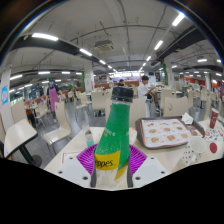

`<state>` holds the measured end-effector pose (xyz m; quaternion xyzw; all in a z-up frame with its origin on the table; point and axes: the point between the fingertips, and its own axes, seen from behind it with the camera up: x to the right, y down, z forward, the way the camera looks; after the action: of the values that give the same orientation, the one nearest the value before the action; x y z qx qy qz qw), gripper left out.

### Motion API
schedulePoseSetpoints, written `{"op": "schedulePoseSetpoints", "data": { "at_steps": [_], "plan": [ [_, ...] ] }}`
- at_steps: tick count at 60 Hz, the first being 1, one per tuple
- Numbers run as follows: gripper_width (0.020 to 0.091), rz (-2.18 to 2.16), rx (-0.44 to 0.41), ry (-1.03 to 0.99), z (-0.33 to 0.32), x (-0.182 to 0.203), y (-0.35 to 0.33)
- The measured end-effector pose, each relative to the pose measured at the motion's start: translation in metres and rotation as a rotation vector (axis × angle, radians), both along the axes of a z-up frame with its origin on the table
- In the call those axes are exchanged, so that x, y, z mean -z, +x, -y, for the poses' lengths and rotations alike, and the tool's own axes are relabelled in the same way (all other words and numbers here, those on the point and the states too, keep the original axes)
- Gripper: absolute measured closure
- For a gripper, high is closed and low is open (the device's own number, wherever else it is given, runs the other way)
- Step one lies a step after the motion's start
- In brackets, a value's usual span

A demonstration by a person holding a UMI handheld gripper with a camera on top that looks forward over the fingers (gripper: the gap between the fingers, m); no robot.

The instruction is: Pour water

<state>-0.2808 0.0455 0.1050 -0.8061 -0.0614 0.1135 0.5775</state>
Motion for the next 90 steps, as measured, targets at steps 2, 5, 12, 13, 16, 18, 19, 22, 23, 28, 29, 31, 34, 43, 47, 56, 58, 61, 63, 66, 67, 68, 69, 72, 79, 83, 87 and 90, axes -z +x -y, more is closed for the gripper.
{"op": "schedulePoseSetpoints", "data": {
  "at_steps": [2,5,12,13,16,18,19,22,23,28,29,31,34,43,47,56,58,61,63,66,67,68,69,72,79,83,87,90],
  "plan": [
    [0.0694,-0.055,0.009,0.009,-0.006,-0.018,0.009],
    [0.0695,-0.165,0.038,0.016,-0.02,-0.042,0.026],
    [0.0694,-0.558,0.099,-0.042,-0.042,-0.079,0.077],
    [0.0695,-0.615,0.112,-0.061,-0.04,-0.083,0.082],
    [0.0693,-0.805,0.148,-0.122,-0.042,-0.082,0.102],
    [0.0694,-0.94,0.17,-0.162,-0.053,-0.074,0.117],
    [0.0695,-1.002,0.181,-0.183,-0.054,-0.071,0.124],
    [0.0695,-1.165,0.215,-0.242,-0.049,-0.067,0.137],
    [0.0695,-1.217,0.227,-0.258,-0.059,-0.058,0.144],
    [0.0693,-1.48,0.263,-0.342,-0.056,-0.052,0.158],
    [0.0694,-1.532,0.268,-0.352,-0.064,-0.044,0.157],
    [0.0695,-1.649,0.265,-0.379,-0.065,-0.045,0.157],
    [0.0694,-1.804,0.236,-0.409,-0.059,-0.058,0.162],
    [0.0696,-2.008,0.24,-0.453,-0.065,-0.053,0.162],
    [0.0696,-2.058,0.238,-0.467,-0.05,-0.06,0.164],
    [0.0695,-2.067,0.201,-0.496,-0.053,-0.063,0.152],
    [0.0696,-2.029,0.18,-0.495,-0.043,-0.068,0.152],
    [0.0694,-1.913,0.144,-0.457,-0.05,-0.076,0.157],
    [0.0694,-1.811,0.114,-0.411,-0.037,-0.091,0.162],
    [0.0696,-1.608,0.064,-0.347,-0.051,-0.109,0.173],
    [0.0695,-1.544,0.042,-0.32,-0.034,-0.118,0.179],
    [0.0694,-1.474,0.031,-0.29,-0.038,-0.123,0.186],
    [0.0693,-1.391,0.026,-0.26,-0.059,-0.125,0.192],
    [0.0694,-1.153,0.016,-0.144,-0.049,-0.15,0.226],
    [0.0693,-0.544,0.142,0.149,-0.082,-0.172,0.342],
    [0.0693,-0.227,0.212,0.246,-0.083,-0.17,0.389],
    [0.0694,0.006,0.241,0.287,-0.08,-0.153,0.441],
    [0.0695,0.118,0.245,0.27,-0.078,-0.124,0.468]
  ]
}}
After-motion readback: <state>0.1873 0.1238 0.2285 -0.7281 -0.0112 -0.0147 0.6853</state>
